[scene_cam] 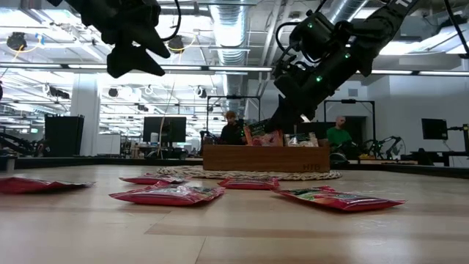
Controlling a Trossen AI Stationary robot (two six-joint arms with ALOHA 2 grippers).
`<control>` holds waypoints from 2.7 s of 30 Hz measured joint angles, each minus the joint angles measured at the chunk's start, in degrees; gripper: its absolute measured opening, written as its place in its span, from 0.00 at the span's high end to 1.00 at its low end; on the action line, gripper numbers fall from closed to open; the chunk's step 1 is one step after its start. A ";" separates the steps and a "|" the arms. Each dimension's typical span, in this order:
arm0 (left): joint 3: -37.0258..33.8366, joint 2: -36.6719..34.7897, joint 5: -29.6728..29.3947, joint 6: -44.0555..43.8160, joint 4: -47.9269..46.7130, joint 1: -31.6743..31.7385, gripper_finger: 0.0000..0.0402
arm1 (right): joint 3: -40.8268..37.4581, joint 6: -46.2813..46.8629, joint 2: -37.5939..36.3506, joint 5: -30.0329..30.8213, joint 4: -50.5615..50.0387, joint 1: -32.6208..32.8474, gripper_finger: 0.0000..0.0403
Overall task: Pick & Place Tea
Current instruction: Put the orange tea bag into the middle slot of the wooden organizer
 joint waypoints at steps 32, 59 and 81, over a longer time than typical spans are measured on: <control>0.02 0.02 1.31 -0.17 -0.06 0.00 0.51 | -0.71 1.16 -2.71 4.28 -2.43 -0.40 1.00; 0.04 0.02 1.31 0.30 -0.09 -0.01 0.51 | -4.37 2.62 -2.69 1.22 -0.79 0.04 0.86; 0.07 0.04 1.29 1.03 -0.09 0.00 0.51 | -4.28 1.04 -9.92 1.31 -10.61 -0.07 0.56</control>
